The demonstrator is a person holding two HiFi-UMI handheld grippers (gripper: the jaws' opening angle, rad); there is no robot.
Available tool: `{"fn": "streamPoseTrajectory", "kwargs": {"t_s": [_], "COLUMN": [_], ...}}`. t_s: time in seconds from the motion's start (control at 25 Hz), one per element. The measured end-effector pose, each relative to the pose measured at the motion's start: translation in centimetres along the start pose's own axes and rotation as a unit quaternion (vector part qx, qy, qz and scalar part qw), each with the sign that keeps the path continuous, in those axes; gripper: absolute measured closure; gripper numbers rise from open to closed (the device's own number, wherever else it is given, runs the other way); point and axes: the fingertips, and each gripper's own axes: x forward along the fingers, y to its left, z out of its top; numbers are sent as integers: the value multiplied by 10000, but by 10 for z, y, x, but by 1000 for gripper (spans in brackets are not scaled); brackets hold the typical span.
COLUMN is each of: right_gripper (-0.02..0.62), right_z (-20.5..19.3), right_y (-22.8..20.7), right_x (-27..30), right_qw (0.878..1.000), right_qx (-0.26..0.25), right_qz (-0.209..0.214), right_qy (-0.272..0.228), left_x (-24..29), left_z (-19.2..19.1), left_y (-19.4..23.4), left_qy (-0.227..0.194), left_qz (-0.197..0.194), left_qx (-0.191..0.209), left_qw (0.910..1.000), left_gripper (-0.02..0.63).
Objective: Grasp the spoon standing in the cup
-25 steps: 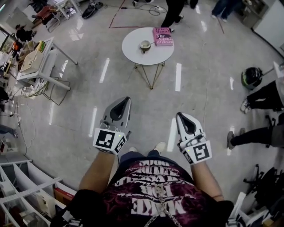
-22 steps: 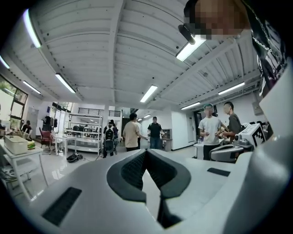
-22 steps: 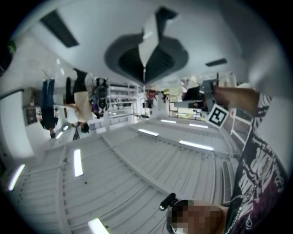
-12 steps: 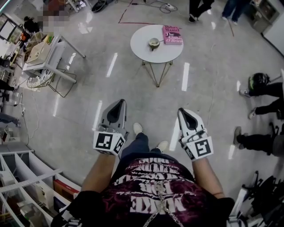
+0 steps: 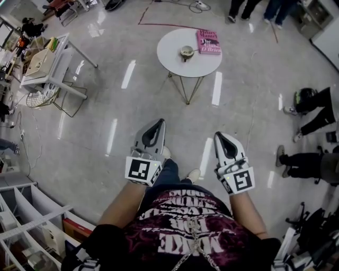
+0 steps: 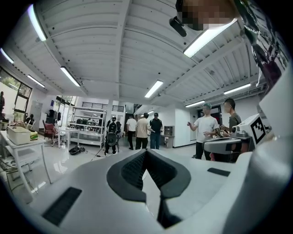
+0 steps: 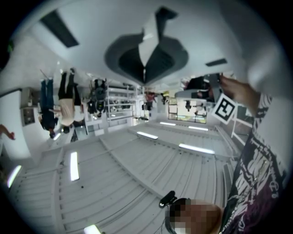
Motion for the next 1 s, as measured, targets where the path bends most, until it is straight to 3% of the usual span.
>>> {"fn": "streamPoseTrajectory", "kwargs": {"t_s": [0.2, 0.48, 0.68, 1.0], "right_gripper": [563, 563, 563, 563], "right_z": [9, 14, 10, 6], "right_y": [13, 3, -1, 0], "right_x": [18, 6, -10, -8], "right_qw": [10000, 9998, 9999, 9996], "right_qx": [56, 98, 93, 254], "right_qz": [-5, -160, -131, 47], "right_qy": [19, 1, -30, -81], "left_x": [1, 16, 8, -5], "left_z": [-5, 4, 7, -4], "left_y": [17, 3, -15, -19], "left_qy": [111, 15, -47, 51], "left_qz": [-73, -237, -203, -10], "left_qx": [-154, -68, 91, -53], "left_qw": [9998, 9997, 9997, 10000], "left_gripper": [581, 581, 581, 581]}}
